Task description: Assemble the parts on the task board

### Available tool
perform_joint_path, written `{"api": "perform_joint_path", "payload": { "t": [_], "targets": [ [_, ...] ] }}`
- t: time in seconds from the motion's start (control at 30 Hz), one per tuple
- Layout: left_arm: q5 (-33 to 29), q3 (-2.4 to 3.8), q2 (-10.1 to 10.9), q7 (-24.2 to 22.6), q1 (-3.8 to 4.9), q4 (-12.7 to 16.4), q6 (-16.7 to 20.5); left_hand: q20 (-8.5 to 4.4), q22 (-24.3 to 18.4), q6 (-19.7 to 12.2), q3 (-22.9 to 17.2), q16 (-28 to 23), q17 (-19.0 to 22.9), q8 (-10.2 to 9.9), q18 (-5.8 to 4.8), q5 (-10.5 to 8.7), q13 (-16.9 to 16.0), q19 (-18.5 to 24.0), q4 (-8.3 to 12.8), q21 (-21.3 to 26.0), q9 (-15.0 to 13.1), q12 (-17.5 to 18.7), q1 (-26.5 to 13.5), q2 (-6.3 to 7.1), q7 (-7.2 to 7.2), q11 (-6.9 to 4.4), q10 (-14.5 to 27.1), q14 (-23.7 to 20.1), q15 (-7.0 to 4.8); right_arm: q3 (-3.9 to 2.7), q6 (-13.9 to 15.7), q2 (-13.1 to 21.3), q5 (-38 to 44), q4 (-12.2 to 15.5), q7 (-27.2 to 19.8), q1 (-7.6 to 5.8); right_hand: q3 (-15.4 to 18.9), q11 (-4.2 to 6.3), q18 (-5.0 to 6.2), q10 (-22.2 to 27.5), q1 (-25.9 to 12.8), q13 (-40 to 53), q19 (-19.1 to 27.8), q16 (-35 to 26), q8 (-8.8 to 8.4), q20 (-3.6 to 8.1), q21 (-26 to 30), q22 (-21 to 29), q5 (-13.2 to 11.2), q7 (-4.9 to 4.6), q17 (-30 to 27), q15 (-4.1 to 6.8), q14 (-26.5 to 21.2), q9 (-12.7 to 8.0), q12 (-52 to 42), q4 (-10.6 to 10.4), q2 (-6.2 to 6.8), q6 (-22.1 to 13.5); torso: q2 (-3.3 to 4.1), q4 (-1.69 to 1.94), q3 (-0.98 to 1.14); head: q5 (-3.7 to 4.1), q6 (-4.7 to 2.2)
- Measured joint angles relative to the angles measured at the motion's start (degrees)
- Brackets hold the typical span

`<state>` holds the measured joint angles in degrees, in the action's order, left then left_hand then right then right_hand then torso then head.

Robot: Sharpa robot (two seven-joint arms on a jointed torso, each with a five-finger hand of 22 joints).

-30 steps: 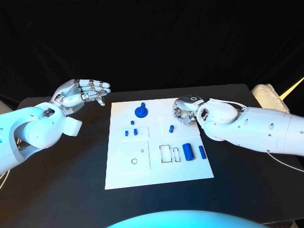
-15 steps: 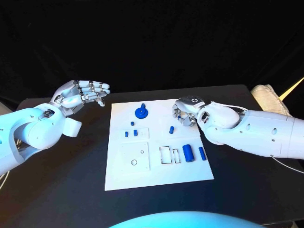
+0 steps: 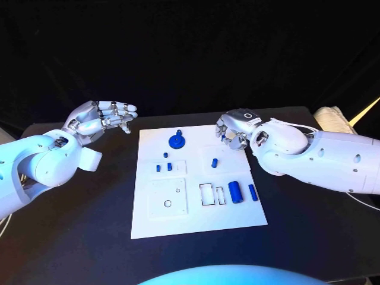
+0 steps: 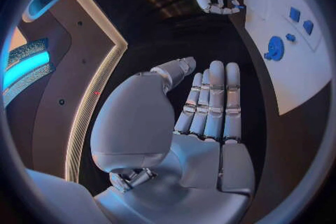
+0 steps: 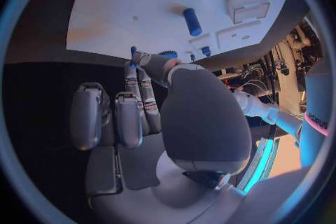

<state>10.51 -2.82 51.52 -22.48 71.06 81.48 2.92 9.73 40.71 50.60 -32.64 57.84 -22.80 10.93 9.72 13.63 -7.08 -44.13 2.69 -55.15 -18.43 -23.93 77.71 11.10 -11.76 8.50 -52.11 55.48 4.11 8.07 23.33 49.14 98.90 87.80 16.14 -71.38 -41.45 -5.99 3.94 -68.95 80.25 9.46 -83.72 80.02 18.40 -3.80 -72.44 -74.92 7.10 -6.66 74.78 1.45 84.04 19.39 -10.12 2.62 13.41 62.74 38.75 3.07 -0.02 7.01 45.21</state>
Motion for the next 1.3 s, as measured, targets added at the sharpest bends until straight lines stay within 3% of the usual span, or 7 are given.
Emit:
{"api": "perform_joint_path", "payload": {
  "t": [0.2,0.37,0.53,0.83,1.0,1.3],
  "targets": [
    [0.00,0.00,-0.08,0.04,-0.01,0.06,-0.02,0.00,-0.10,-0.23,0.00,0.00,0.08,0.00,0.00,0.00,0.05,0.00,0.00,0.00,0.06,0.00,-0.23,-0.23,-0.22,0.00,0.00,0.00,0.00,-0.12,0.63,0.60,-1.61,4.80,-0.14,-0.19,0.01,0.01,0.00,0.01,0.00,0.00,0.00,0.00,0.00,0.00,0.00,0.00,-0.04,-0.20,0.00,0.00,0.00,0.00,0.00,0.00,0.00,0.20,0.01,-0.01,0.01,-0.43,-0.07],
    [-0.01,0.00,-0.18,0.06,-0.05,0.40,-0.03,0.00,-0.17,-0.22,0.16,0.00,0.08,-0.33,0.00,0.00,0.05,0.00,-0.16,0.00,0.06,0.00,-0.23,-0.23,-0.22,0.00,0.00,0.00,0.00,-0.16,1.32,0.20,-2.80,8.87,-0.54,0.68,0.03,0.01,0.00,0.01,0.00,0.00,0.00,0.00,0.00,0.00,0.00,0.01,-0.15,-0.20,0.00,0.00,0.00,0.00,0.00,0.00,0.00,0.20,0.05,-0.01,0.04,-1.24,0.02],
    [-0.01,0.00,-0.25,0.06,-0.14,0.93,-0.02,0.00,-0.17,-0.22,0.16,0.00,0.08,-0.33,0.00,0.00,0.05,0.00,-0.16,0.23,0.06,0.00,-0.23,-0.23,-0.22,0.00,0.00,0.00,0.00,-0.04,1.92,-0.99,-3.11,11.09,-0.88,1.98,0.10,-0.15,0.00,-0.15,0.01,0.00,0.00,0.00,0.00,0.00,0.00,0.01,-0.15,-0.20,-0.11,0.00,0.00,-0.01,0.00,0.06,0.00,0.20,0.03,0.01,-0.02,-2.21,0.19],
    [-0.08,0.00,-0.52,0.00,-0.27,1.92,0.07,0.00,-0.23,-0.22,0.16,0.00,0.12,-0.33,0.00,0.00,0.04,0.00,-0.16,0.23,0.06,0.00,-0.23,-0.23,-0.22,-0.01,-0.01,0.00,0.00,0.53,2.40,-4.85,-2.55,11.51,-1.15,5.83,0.10,-0.15,0.01,-0.15,0.16,0.00,0.00,0.00,0.00,0.00,0.00,0.00,0.02,-0.20,-0.22,-0.01,0.00,-0.01,0.00,0.07,-0.15,0.20,0.01,0.00,-0.04,-4.61,0.73],
    [-0.16,0.00,-0.73,-0.03,-0.30,2.32,0.11,0.22,-0.22,-0.22,0.16,0.00,0.13,-0.33,0.00,0.00,0.04,-0.22,-0.16,0.23,0.11,0.00,-0.23,-0.23,-0.22,-0.01,-0.01,0.00,0.00,0.73,2.40,-6.68,-1.99,10.84,-1.16,7.76,-0.03,-0.15,0.01,-0.15,0.22,-0.02,0.01,0.00,0.00,0.00,0.00,-0.03,0.02,-0.20,-0.28,-0.01,0.00,0.02,0.00,0.27,-0.21,0.20,0.01,0.01,-0.07,-5.58,1.15],
    [-0.25,-0.01,-0.87,0.01,-0.31,2.46,0.11,0.22,-0.30,-0.25,0.16,-0.16,0.12,-0.33,0.01,0.00,0.05,-0.22,-0.16,0.23,0.11,0.00,-0.23,-0.23,-0.25,-0.01,-0.01,0.00,0.00,0.88,2.33,-7.91,-1.23,10.17,-0.71,8.81,0.01,-0.14,0.01,-0.14,0.22,-0.03,0.01,0.00,0.00,0.00,0.00,-0.03,0.35,-0.20,-0.28,-0.01,0.00,0.05,0.03,0.32,-0.20,0.20,0.03,0.02,-0.07,-6.58,1.87]
  ]
}}
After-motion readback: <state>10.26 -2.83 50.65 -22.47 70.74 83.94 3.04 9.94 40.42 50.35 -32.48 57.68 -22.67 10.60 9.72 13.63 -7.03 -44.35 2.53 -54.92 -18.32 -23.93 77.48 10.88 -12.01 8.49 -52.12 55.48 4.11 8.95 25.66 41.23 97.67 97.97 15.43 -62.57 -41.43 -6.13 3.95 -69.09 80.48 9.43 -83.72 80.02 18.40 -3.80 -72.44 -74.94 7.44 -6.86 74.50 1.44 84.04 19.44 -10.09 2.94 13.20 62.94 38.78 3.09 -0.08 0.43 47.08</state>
